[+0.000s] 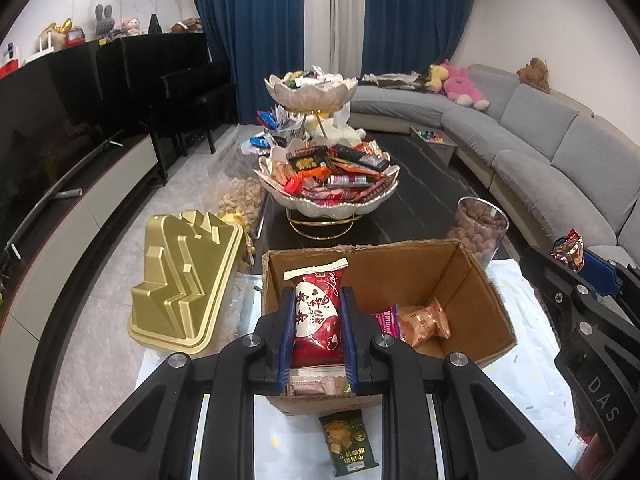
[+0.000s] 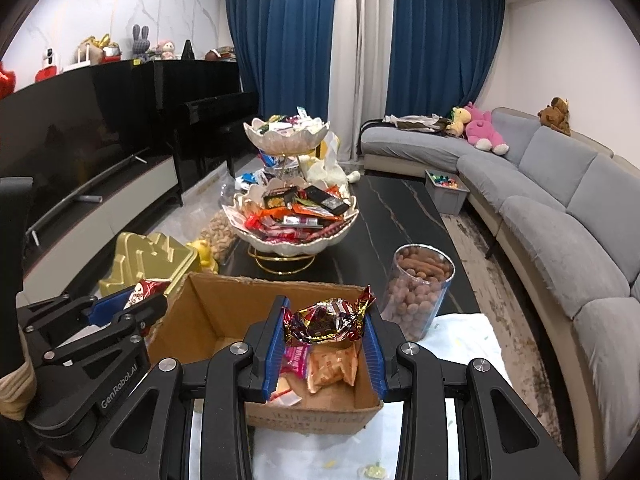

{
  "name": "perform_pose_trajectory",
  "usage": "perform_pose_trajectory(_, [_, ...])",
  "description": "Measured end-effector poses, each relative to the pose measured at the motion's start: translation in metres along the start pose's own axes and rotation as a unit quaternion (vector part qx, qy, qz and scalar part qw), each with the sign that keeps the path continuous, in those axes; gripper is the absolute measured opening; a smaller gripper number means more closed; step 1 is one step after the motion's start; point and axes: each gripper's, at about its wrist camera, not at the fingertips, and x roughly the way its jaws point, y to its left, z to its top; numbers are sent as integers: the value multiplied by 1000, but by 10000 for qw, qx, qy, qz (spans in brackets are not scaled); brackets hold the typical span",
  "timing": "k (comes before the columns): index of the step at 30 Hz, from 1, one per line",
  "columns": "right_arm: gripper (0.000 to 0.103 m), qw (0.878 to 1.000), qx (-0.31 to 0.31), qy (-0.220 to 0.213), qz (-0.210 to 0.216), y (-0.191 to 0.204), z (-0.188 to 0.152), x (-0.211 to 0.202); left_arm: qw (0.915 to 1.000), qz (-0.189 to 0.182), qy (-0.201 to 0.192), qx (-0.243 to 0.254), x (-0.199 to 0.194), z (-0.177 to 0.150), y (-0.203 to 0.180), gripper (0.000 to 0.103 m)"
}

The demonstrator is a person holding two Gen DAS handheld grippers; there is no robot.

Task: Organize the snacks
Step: 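Carry the red wafer packet with left tool while right tool carries the candy over the box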

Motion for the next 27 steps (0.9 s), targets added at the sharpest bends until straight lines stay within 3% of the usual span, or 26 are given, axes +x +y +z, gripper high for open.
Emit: perform_pose_trajectory(27, [37,9970,-34,771,87,-2,-11,75,9987,-11,514,-10,59,-7,1,22])
